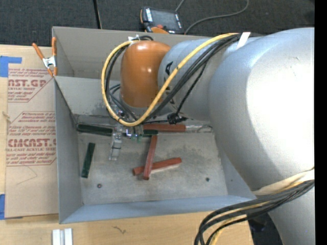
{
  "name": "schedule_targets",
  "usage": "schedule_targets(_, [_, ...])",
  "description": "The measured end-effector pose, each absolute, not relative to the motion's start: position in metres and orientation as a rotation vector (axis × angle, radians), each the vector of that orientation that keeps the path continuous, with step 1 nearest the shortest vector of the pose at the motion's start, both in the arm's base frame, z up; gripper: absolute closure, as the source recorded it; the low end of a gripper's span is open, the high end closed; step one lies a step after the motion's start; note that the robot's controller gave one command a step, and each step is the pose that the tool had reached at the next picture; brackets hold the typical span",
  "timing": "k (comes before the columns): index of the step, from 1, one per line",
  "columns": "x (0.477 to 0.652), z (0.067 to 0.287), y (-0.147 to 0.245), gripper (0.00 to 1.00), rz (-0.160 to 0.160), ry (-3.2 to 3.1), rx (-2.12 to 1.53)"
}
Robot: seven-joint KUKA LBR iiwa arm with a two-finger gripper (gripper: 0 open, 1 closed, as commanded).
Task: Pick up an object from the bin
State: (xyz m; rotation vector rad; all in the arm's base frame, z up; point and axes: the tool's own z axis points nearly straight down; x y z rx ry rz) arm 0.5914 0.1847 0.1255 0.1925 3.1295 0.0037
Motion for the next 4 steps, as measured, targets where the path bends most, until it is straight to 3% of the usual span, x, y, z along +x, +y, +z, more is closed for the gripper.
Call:
schedule_targets(1, [0.581,0.068,0.239,0.0,0.002,3.074,-0.65])
schedule_targets(2, [0.583,0.071,0.237,1.0,-0.003,3.072,-0.648])
schedule_targets(3, [0.582,0.18,0.212,1.0,0.002,3.045,-0.724])
schedule_targets(4, [0.569,0.273,0.205,1.0,0.001,3.052,-0.693])
